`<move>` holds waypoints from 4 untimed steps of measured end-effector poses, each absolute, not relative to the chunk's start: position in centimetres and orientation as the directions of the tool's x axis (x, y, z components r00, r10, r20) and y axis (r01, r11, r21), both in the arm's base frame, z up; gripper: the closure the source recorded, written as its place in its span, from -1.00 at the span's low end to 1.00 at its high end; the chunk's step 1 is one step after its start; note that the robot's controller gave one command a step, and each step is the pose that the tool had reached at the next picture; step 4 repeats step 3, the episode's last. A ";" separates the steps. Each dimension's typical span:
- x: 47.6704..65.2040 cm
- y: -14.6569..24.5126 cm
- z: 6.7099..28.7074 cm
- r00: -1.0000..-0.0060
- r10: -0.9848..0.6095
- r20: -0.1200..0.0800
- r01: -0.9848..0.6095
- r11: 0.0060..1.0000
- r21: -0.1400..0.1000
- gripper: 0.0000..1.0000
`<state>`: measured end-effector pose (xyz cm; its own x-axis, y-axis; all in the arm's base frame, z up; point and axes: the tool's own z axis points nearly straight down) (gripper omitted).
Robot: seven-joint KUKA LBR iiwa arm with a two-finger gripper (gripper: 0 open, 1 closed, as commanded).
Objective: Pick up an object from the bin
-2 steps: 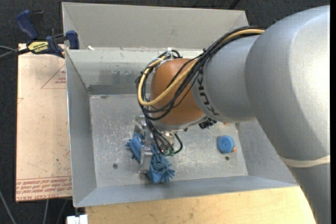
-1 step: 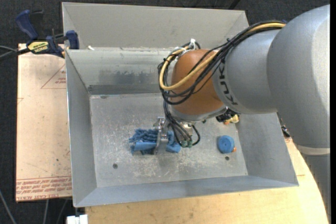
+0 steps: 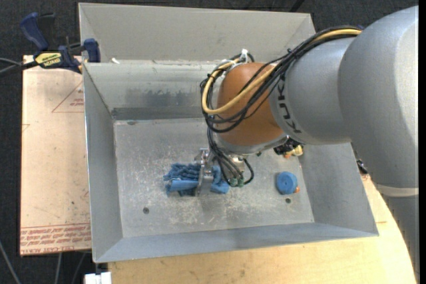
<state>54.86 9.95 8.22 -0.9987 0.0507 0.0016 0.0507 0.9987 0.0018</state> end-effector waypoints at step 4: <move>57.4 11.4 30.9 -0.999 0.034 -0.004 0.034 0.999 0.004 1.00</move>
Offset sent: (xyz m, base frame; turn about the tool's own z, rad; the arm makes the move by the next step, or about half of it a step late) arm 0.0000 0.0000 0.0000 0.0000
